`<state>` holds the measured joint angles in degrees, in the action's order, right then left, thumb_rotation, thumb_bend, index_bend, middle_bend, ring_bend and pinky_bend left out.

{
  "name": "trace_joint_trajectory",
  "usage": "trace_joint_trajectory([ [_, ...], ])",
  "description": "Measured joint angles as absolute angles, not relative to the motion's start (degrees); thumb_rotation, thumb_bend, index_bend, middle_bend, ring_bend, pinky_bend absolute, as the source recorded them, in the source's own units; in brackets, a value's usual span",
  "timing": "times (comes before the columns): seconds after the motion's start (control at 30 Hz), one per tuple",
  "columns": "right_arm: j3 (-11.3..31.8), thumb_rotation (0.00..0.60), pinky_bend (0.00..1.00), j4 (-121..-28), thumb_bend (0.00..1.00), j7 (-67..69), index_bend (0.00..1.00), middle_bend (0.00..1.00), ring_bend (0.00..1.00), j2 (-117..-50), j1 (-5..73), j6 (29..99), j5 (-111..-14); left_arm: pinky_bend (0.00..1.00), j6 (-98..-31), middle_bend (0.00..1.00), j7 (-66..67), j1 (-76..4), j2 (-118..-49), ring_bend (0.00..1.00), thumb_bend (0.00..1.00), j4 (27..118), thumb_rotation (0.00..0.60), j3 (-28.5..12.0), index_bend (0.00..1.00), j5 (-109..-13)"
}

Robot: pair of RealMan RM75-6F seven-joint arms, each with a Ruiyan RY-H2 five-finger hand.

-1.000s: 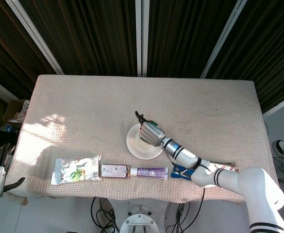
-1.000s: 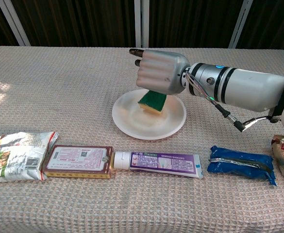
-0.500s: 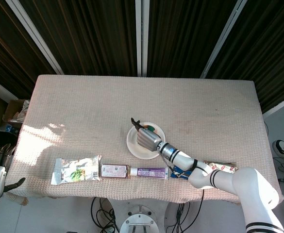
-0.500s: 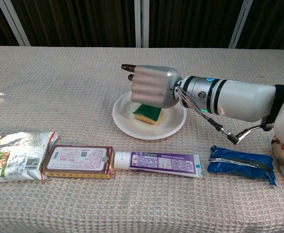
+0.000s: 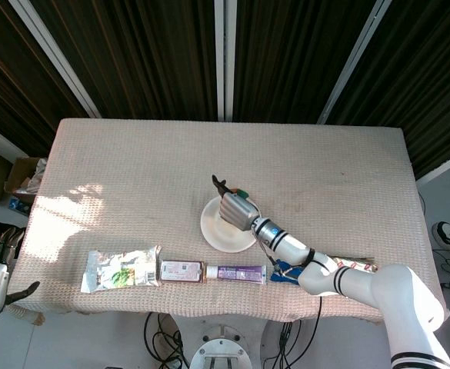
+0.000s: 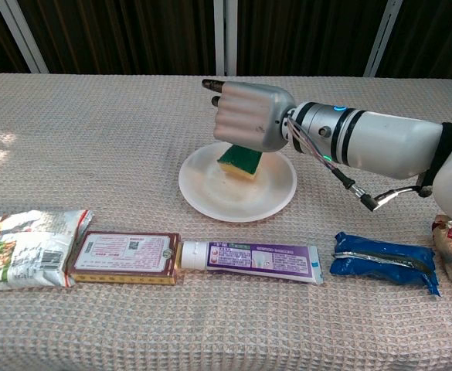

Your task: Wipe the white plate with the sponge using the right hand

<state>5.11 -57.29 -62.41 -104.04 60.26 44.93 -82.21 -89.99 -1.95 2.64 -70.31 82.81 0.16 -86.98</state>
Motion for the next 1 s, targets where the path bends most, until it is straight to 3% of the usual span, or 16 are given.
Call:
trace_joint_trajectory([
  [0.4,5.41,0.600,0.00,-49.75,0.32,-68.17,0.69,0.47,0.24,-107.91,60.58,43.04,-78.85,0.10,-90.04,0.04,-2.42,2.92,-70.51,0.04,0.00,82.23,0.600,0.21,0.08,-86.79],
  [0.73,7.20,0.600,0.00,-59.32,0.32,-58.50,0.67,0.46,0.23,-101.03,54.26,51.22,-76.71,0.10,-90.54,0.04,-2.57,2.65,-70.57,0.04,0.00,81.97,0.600,-0.09,0.08,-87.44],
  [0.87,6.66,0.600,0.00,-64.89,0.31,-53.33,0.53,0.42,0.20,-96.09,49.25,53.16,-74.17,0.10,-90.30,0.04,-2.14,1.97,-70.65,0.04,0.00,82.31,0.600,-0.32,0.08,-88.04],
  [1.0,5.75,0.600,0.00,-65.54,0.30,-52.27,0.24,0.28,0.13,-94.91,47.27,51.42,-69.94,0.10,-90.47,0.04,-1.00,1.41,-70.44,0.04,0.00,83.48,0.600,-0.39,0.08,-89.12],
])
